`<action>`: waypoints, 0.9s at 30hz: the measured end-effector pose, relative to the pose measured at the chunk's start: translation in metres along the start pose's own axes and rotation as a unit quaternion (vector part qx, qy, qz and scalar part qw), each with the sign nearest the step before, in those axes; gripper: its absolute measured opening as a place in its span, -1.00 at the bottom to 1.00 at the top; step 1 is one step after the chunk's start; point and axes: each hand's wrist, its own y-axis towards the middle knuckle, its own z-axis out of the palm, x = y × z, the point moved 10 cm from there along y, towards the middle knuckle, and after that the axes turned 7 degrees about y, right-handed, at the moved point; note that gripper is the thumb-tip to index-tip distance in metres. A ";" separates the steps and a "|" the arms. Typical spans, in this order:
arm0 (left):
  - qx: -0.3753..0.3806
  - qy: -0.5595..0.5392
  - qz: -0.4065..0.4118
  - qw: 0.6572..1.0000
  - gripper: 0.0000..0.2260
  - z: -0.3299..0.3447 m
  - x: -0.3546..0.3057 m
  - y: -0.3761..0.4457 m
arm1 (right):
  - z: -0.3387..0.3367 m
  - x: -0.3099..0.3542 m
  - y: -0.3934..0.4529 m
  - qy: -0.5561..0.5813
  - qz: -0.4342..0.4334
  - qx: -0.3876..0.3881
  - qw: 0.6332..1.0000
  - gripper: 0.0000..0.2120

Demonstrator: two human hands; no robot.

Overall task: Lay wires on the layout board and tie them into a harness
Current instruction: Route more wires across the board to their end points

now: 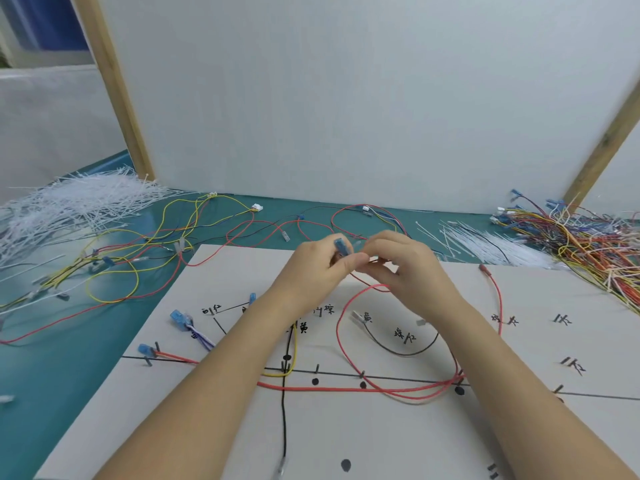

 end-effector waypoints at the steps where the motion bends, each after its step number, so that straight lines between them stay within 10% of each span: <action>1: -0.010 0.003 0.003 1.000 -0.73 -0.002 -0.001 0.000 | 0.000 0.000 0.000 0.023 0.005 0.004 1.000 -0.94; 6: -0.045 -0.096 0.018 0.994 -0.78 -0.011 -0.009 -0.001 | 0.022 -0.021 -0.007 0.025 0.116 0.084 0.989 -0.16; 12: -0.087 -0.231 -0.035 0.968 -0.76 -0.033 -0.005 0.006 | -0.023 -0.048 -0.006 -0.170 0.160 -0.062 0.970 -0.87; 21: -0.178 -0.315 -0.114 0.925 -0.78 -0.073 0.029 0.010 | -0.057 -0.067 -0.006 0.049 0.200 -0.103 0.973 -0.79; 27: -0.066 -0.244 -0.189 0.949 -0.78 -0.057 0.070 0.006 | -0.044 -0.075 -0.013 -0.039 0.188 0.021 0.981 -0.77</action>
